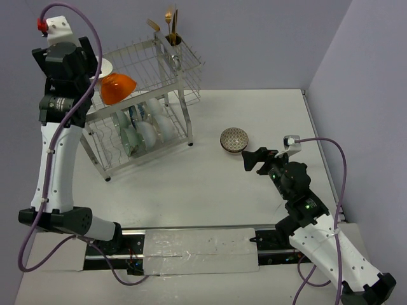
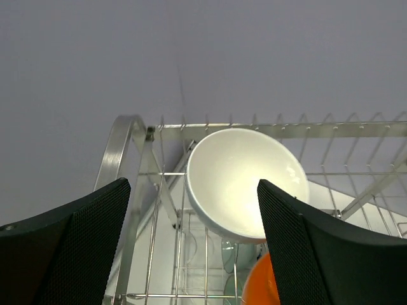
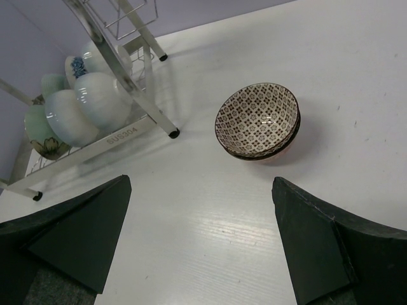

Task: Load the bowls into the dish rack
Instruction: Pick up the bowl from the dish rack.

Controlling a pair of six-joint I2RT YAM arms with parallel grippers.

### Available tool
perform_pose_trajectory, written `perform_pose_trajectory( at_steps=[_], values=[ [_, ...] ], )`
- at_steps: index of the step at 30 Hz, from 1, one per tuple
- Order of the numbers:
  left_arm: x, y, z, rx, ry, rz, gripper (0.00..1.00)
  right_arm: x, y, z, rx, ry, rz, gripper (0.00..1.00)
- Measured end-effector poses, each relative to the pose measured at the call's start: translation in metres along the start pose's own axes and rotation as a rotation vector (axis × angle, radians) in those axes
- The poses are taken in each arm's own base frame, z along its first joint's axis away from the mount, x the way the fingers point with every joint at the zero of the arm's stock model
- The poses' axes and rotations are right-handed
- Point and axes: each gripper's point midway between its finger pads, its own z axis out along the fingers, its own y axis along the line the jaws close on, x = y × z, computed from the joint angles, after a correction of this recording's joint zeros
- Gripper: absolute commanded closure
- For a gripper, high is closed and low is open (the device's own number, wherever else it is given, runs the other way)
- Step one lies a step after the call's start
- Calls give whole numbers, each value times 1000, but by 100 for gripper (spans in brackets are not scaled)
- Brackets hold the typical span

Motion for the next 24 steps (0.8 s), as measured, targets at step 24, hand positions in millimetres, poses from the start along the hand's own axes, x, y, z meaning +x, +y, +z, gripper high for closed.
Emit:
perform_pose_trajectory(
  at_steps=[24],
  values=[
    [71,18,46,18,260,-276,46,6,-2,1,1,13,-2,1]
  ],
)
